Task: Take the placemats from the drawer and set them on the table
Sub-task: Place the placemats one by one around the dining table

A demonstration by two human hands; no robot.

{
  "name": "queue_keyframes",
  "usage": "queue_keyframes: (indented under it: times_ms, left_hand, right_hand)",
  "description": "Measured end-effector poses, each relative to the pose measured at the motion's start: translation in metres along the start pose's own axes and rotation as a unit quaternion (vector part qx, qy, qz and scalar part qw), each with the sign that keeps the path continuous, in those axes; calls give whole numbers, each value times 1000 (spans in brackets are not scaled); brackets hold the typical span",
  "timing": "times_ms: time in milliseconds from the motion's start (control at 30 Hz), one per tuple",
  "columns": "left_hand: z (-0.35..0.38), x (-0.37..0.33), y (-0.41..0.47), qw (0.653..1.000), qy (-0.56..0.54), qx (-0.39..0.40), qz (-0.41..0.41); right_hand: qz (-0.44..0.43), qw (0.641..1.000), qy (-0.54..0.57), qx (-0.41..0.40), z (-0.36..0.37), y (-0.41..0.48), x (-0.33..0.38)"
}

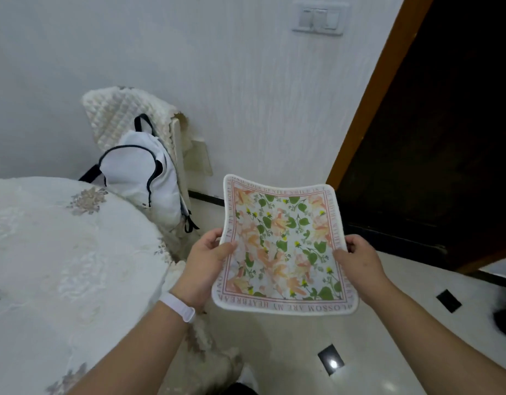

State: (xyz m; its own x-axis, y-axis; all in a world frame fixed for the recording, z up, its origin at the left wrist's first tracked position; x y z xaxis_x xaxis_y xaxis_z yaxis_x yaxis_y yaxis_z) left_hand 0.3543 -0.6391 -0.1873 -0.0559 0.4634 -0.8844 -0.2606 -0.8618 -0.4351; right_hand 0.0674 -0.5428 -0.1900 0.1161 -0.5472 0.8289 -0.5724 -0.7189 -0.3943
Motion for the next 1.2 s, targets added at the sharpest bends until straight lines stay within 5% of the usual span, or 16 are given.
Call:
queue_keyframes:
  times_ms: [600, 1200]
  left_hand:
    - [-88, -33, 84, 991, -57, -122, -8]
    - [-31, -83, 170, 944, -92, -316, 8]
  right_hand:
    - [-40, 993, -47, 104, 114, 105, 96]
    - [-111, 942, -114, 295, 159, 290, 206]
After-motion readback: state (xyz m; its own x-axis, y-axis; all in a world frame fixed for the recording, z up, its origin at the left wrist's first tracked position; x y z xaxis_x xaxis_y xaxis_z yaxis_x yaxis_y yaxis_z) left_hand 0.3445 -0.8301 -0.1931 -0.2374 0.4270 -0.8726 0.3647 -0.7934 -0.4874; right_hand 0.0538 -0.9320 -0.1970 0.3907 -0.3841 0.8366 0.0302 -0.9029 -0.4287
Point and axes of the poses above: each hand's wrist, its own y-axis towards the middle knuckle, its own z-axis out of the palm, x = y × z, the point moved 5 cm from there along y, towards the middle knuckle, and after that the axes turned 1 degree about y, right-handed, at the moved point
